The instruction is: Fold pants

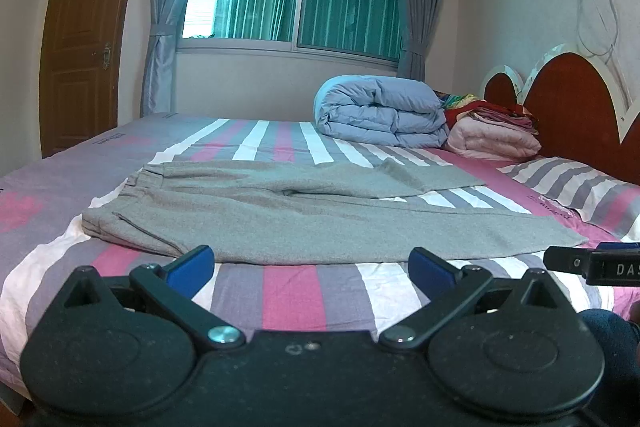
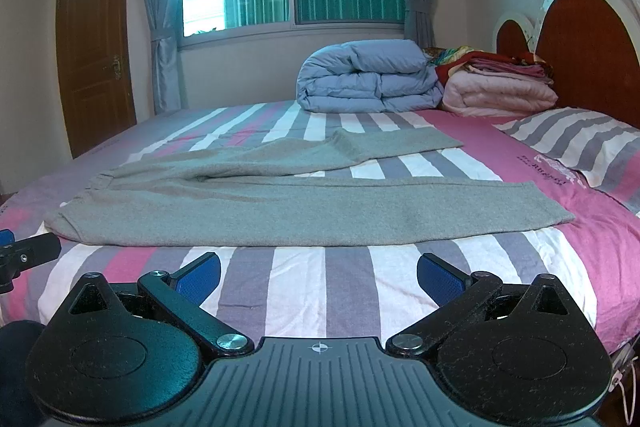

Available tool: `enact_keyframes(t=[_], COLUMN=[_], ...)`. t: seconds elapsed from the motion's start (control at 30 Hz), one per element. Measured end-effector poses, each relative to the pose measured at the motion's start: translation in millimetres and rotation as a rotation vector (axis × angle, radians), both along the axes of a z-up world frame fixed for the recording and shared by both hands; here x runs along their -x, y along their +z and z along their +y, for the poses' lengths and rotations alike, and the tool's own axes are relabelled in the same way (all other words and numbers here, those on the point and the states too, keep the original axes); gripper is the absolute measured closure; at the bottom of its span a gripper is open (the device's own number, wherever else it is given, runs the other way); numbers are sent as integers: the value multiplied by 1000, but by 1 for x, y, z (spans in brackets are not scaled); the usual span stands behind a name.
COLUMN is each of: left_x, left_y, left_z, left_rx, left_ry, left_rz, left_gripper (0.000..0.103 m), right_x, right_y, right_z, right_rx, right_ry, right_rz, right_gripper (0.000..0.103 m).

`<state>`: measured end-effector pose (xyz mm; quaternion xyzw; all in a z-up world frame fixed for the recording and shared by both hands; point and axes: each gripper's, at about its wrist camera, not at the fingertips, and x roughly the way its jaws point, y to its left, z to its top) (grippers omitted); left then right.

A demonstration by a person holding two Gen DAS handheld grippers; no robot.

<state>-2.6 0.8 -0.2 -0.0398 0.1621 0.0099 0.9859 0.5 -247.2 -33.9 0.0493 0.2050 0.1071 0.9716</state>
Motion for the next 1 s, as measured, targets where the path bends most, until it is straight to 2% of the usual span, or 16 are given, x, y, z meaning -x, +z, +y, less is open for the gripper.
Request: enact_keyframes(t=[1.0], left_x=[-2], left_y=[-2], left_z=[-1], left_rx=[-2], left_ry=[1], left_rz=[6], left_gripper=[6], right_x=[-1], right_y=[-1], right_z=[-2], right_rx=[6], right_ry=[1], right_rz=[2], right_gripper=[0])
